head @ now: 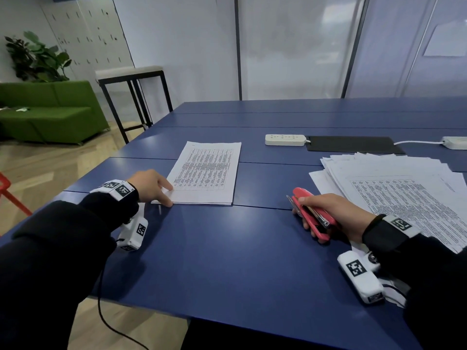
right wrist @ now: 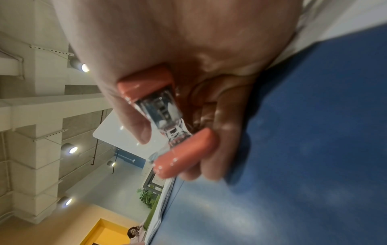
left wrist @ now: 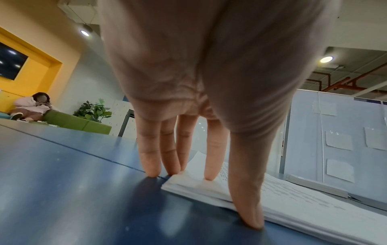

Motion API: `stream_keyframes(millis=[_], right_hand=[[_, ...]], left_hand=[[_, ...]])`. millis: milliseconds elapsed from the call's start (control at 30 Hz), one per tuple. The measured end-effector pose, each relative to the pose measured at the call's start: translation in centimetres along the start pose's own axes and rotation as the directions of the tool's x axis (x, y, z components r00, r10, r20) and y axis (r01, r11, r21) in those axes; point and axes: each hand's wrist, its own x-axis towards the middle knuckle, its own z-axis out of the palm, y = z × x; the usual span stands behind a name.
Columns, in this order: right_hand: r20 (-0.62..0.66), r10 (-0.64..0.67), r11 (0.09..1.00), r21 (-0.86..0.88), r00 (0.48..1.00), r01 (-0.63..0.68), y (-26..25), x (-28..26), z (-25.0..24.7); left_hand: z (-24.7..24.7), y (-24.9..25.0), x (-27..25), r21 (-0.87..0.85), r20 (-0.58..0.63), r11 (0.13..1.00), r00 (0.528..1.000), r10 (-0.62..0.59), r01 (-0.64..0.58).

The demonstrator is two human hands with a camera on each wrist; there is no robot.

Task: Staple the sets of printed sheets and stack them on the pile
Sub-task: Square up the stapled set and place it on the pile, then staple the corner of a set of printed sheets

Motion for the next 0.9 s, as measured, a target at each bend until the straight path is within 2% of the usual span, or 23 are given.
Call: stream_keyframes(millis=[67,133,200,233,300,400,467,533,600,633,667,700,733,767,800,833,900], right_hand=[[0.006,0.004,1.000,0.003,1.000,-0.004,-0.1,-0.1,0.1],[0.010,0.015,1.000,-0.007,1.000,-0.015,-0.4,-0.3,0.3],[0.027,0.041,0.999,-0.022,0.999,-0.041,-1.0,-0.4,0.4],[0.046,0.054,0.998,-0.034,0.997,-0.052,-1.4,-0.4,0.4],[0.094,0.058,0.995,-0.087,0.994,-0.050,-2.4,-0.6,0.4],[0.171,0.033,0.954,-0.298,0.985,0.020,-4.1,-1.3,0.4],[0.230,0.039,0.933,-0.356,0.972,0.047,-4.8,-1.9,0.1],[0.293,0.074,0.942,-0.333,0.953,0.029,-4.9,-2.7,-0.9],[0.263,0.087,0.974,-0.224,0.961,-0.027,-4.9,-3.2,-2.6],[0.160,0.055,0.989,-0.141,0.986,-0.033,-4.8,-3.1,-3.8],[-0.011,-0.003,0.993,-0.115,1.000,0.002,-4.7,-2.6,-5.6],[-0.202,-0.085,0.979,-0.201,0.976,0.043,-4.5,-2.1,-7.4],[-0.354,-0.163,0.931,-0.365,0.921,0.024,-4.4,-1.8,-9.3],[-0.435,-0.210,0.856,-0.514,0.876,-0.051,-4.2,-1.5,-10.8],[-0.463,-0.196,0.778,-0.610,0.864,-0.151,-3.6,-1.2,-12.1],[-0.458,-0.137,0.710,-0.663,0.879,-0.235,-3.1,-1.0,-13.0],[-0.372,-0.009,0.592,-0.750,0.928,-0.295,-2.2,-0.9,-13.4]], left_hand=[[-0.2,0.4,-0.4,0.023,0.011,1.000,1.000,-0.002,0.001],[-0.8,1.8,-1.1,0.041,-0.021,0.998,0.998,0.052,-0.051],[-1.1,4.9,-2.3,0.002,-0.103,0.980,0.975,0.196,-0.197],[-1.1,7.0,-3.2,-0.065,-0.138,0.952,0.948,0.288,-0.299],[-0.3,11.4,-5.2,-0.212,-0.155,0.834,0.860,0.485,-0.509],[1.8,17.1,-7.9,-0.244,-0.094,0.626,0.661,0.744,-0.740],[3.2,19.7,-8.8,-0.212,-0.065,0.523,0.546,0.835,-0.825],[3.9,21.0,-9.1,-0.181,-0.054,0.479,0.495,0.867,-0.859],[4.0,21.1,-9.0,-0.158,-0.003,0.503,0.510,0.860,-0.850],[3.9,20.8,-8.8,-0.125,0.026,0.528,0.529,0.848,-0.840],[3.9,20.4,-8.6,-0.063,0.042,0.554,0.552,0.833,-0.830],[3.8,19.8,-8.3,0.018,0.048,0.574,0.575,0.817,-0.818],[3.8,19.3,-8.1,0.089,0.054,0.590,0.595,0.802,-0.803],[3.7,18.6,-7.9,0.134,0.067,0.603,0.614,0.786,-0.787],[3.7,18.0,-7.7,0.152,0.080,0.616,0.630,0.772,-0.773],[3.6,17.3,-7.5,0.145,0.093,0.634,0.648,0.756,-0.760],[3.5,16.0,-7.4,0.120,0.132,0.665,0.675,0.726,-0.737]])
